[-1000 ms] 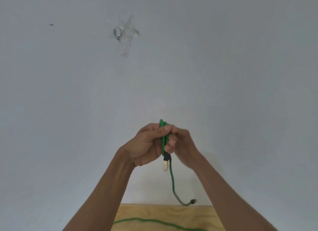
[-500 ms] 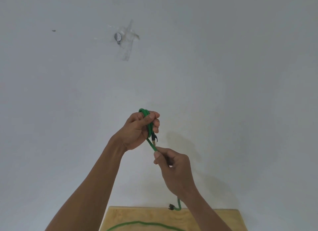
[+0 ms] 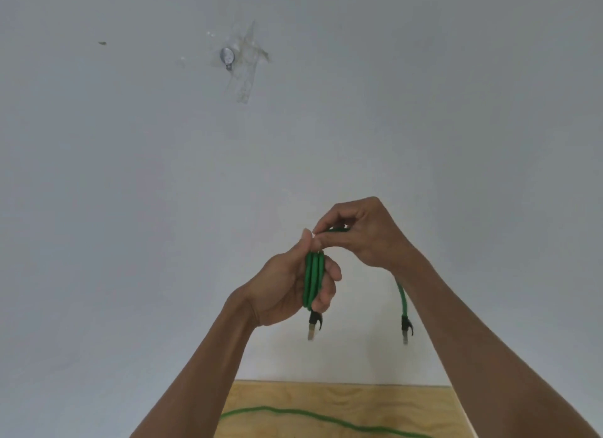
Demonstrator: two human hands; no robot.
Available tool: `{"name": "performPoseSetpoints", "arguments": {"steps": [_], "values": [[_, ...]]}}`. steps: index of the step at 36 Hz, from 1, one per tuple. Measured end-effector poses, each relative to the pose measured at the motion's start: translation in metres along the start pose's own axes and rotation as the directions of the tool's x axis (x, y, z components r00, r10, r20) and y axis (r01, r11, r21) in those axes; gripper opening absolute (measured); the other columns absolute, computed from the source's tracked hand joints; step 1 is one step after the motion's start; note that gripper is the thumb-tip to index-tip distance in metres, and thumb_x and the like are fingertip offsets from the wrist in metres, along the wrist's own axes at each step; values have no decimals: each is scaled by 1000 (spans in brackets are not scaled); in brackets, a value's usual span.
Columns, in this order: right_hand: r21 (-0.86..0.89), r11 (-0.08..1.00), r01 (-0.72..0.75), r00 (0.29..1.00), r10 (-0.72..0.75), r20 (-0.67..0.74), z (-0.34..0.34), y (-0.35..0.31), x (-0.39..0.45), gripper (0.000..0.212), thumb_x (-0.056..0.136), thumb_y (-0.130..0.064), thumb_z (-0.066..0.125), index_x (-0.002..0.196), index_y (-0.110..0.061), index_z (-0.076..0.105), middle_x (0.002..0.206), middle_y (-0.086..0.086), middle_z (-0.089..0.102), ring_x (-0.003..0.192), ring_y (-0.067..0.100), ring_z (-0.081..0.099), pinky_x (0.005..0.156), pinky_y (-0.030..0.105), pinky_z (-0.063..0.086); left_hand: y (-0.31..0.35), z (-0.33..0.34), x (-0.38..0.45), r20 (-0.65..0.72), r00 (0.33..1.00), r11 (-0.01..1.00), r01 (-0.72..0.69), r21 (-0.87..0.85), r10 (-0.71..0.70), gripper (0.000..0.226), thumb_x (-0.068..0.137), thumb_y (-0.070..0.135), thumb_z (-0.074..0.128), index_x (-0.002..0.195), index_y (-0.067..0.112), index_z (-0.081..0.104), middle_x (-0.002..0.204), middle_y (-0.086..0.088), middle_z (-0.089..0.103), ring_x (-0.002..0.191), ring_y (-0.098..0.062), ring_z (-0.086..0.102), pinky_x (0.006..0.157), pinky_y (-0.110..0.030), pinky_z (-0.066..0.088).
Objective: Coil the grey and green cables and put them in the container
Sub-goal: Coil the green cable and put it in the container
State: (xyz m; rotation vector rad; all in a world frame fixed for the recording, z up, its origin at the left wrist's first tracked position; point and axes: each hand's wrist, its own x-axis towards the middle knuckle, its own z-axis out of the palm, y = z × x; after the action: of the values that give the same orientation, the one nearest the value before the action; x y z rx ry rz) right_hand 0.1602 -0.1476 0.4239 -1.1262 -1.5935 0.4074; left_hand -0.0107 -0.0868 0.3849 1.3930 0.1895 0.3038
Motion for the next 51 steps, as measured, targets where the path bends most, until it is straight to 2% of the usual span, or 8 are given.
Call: {"name": "performPoseSetpoints", "arguments": {"steps": [5, 9, 13, 24, 32, 40, 45, 51], "values": [[272, 957, -104, 993, 114, -21, 7, 19, -6, 10, 83, 2, 72, 89, 9, 72, 71, 1, 74, 64, 10, 65, 63, 22, 50, -2, 10, 0, 31, 997, 994, -74, -78, 76, 52, 102, 46, 34, 91, 4, 62, 64, -11, 60, 51, -20, 51, 62, -34, 44], [379, 908, -181, 976, 212, -41, 29, 36, -26, 20, 80, -32, 77, 86, -13, 77, 72, 14, 72, 69, 28, 61, 68, 63, 46, -2, 12, 1, 48, 986, 982, -154, -113, 160, 38, 102, 33, 40, 89, 4, 60, 63, -11, 57, 50, -19, 50, 60, -33, 45], [428, 853, -299, 925, 369, -89, 59, 49, -50, 16, 73, -33, 68, 58, -28, 69, 56, 4, 58, 63, 26, 43, 63, 43, 32, 5, 8, 7, -26, 963, 954, -270, -129, 269, 33, 102, 25, 41, 87, 5, 62, 63, -11, 59, 54, -21, 51, 60, -34, 47], [312, 889, -335, 887, 410, -214, 97, 46, -81, 16, 100, -19, 56, 101, -22, 72, 66, -6, 63, 53, 9, 43, 48, 18, 35, 23, -21, 26, -218, 915, 934, -356, -37, 340, 24, 102, 19, 46, 89, 5, 60, 69, -6, 60, 56, -16, 51, 63, -29, 49], [-200, 891, -408, 900, 356, -250, 95, 17, -90, 18, 98, -32, 54, 106, -27, 70, 79, -8, 71, 64, 5, 62, 64, 22, 48, 21, -30, 26, -288, 899, 939, -280, 202, 330, 26, 104, 18, 43, 92, 3, 61, 73, -9, 66, 62, -20, 56, 67, -30, 51], [-816, 577, 0, 1000, 18, 13, 33, -27, -65, 28, 101, -46, 40, 113, -35, 63, 101, -11, 68, 92, 15, 65, 73, 31, 48, 12, -28, 2, -234, 953, 902, -75, 426, 190, 33, 105, 23, 44, 89, 7, 69, 79, -7, 70, 69, -17, 63, 71, -27, 51], [-745, 634, 208, 978, -153, 143, 1, -21, -23, 22, 81, -54, 64, 82, -32, 69, 67, -22, 60, 65, 1, 54, 70, 26, 40, 5, -11, -2, -133, 987, 934, -41, 354, 93, 44, 101, 39, 43, 77, 7, 60, 69, -13, 62, 59, -22, 54, 64, -34, 45], [-80, 997, 3, 997, 4, 79, 1, -7, -7, 24, 69, -24, 87, 76, -11, 69, 71, 11, 65, 64, 30, 53, 60, 39, 45, 3, 6, -5, -112, 993, 992, -39, -123, 26, 59, 99, 61, 31, 71, 13, 51, 52, -2, 38, 42, -15, 31, 51, -29, 25]]}}
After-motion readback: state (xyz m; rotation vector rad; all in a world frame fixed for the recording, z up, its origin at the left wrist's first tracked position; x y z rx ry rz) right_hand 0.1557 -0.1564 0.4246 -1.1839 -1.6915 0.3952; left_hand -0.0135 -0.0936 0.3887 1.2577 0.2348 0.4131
